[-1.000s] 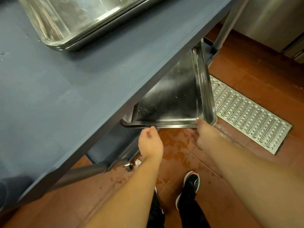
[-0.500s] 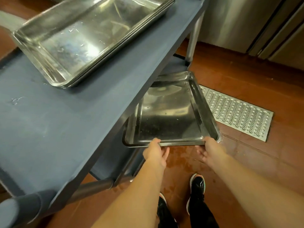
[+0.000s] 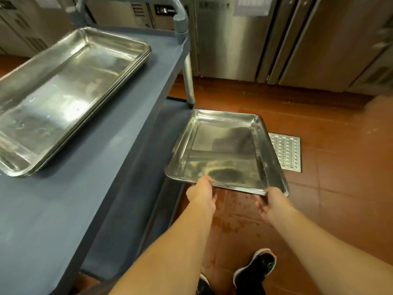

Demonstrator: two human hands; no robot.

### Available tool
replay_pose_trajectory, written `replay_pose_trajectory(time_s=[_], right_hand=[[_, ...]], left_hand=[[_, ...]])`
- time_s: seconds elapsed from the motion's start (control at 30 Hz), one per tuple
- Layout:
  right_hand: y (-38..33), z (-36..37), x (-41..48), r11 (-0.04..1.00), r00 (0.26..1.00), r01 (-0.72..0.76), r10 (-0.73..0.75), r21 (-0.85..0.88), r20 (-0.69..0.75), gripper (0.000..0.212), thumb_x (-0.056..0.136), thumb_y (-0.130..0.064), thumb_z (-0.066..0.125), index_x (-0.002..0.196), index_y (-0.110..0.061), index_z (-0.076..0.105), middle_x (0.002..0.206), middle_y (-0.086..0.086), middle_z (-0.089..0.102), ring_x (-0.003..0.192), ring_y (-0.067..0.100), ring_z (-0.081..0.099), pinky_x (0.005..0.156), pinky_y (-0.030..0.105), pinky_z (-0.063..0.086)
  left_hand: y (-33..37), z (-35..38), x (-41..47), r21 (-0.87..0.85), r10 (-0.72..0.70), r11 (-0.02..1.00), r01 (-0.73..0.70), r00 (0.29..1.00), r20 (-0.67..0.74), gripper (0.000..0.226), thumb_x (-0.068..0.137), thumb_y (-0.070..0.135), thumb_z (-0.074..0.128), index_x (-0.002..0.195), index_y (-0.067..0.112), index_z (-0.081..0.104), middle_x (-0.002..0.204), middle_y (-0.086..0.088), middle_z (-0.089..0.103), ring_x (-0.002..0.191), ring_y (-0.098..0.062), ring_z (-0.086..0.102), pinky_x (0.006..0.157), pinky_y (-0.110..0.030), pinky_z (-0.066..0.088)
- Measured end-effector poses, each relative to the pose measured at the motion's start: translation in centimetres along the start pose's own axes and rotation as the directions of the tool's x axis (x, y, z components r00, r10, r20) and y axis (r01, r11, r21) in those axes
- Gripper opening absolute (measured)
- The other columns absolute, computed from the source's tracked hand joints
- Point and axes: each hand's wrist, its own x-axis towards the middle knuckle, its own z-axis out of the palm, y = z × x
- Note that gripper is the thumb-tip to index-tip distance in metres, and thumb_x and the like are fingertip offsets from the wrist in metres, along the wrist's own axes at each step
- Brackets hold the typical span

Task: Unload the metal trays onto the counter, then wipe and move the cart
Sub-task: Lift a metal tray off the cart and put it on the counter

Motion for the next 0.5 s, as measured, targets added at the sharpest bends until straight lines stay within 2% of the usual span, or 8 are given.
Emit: replay_pose_trajectory(time_s=[0.1, 0.3, 0.4, 0.5], right_hand=[[-2.7, -1.7, 0.8, 0.998, 0.999, 0.026, -0.023, 0.061, -0.041, 0.035, 0.088, -0.010, 0.048, 0.122, -0.009, 0.051, 0.109, 0.015, 0.068, 0.067, 0.014, 0.069, 0.037, 0.017, 0.044], [-10.5, -5.5, 1.5, 0.982, 0.994, 0.091, -0.080, 0.164, -0.070, 0.035, 0.088, -0.012, 0.046, 0.122, -0.006, 0.050, 0.110, 0.016, 0.068, 0.046, 0.013, 0.067, 0.036, 0.019, 0.046], [-14.9, -8.1, 1.5, 0.972, 0.990, 0.112, -0.091, 0.207, -0.107, 0.029, 0.092, -0.015, 0.045, 0.120, -0.008, 0.051, 0.106, 0.013, 0.069, 0.039, 0.010, 0.063, 0.037, 0.018, 0.045], [-19.2, -11.0, 1.6, 0.959, 0.991, 0.107, -0.082, 0.264, -0.106, 0.032, 0.094, -0.021, 0.047, 0.125, -0.012, 0.050, 0.110, 0.010, 0.070, 0.046, 0.010, 0.066, 0.044, 0.018, 0.046]], left_hand=[[-0.5, 3.4, -0.9, 0.030, 0.016, 0.999, -0.017, 0.999, 0.040, 0.042, 0.076, 0.002, 0.065, 0.117, 0.004, 0.055, 0.109, -0.016, 0.061, 0.098, -0.028, 0.062, 0.069, -0.033, 0.054], [-1.3, 12.5, -3.4, 0.122, 0.026, 0.992, -0.045, 0.988, 0.155, 0.032, 0.075, 0.000, 0.064, 0.106, 0.003, 0.058, 0.107, -0.017, 0.063, 0.099, -0.029, 0.063, 0.079, -0.038, 0.057], [-2.2, 18.0, -5.5, 0.175, 0.041, 0.982, -0.077, 0.979, 0.202, 0.032, 0.075, 0.001, 0.064, 0.106, 0.002, 0.055, 0.103, -0.016, 0.062, 0.090, -0.028, 0.062, 0.067, -0.034, 0.055], [-3.3, 23.4, -7.8, 0.240, 0.034, 0.966, -0.096, 0.967, 0.251, 0.031, 0.075, 0.004, 0.064, 0.105, 0.004, 0.054, 0.095, -0.014, 0.060, 0.079, -0.026, 0.061, 0.059, -0.030, 0.051]])
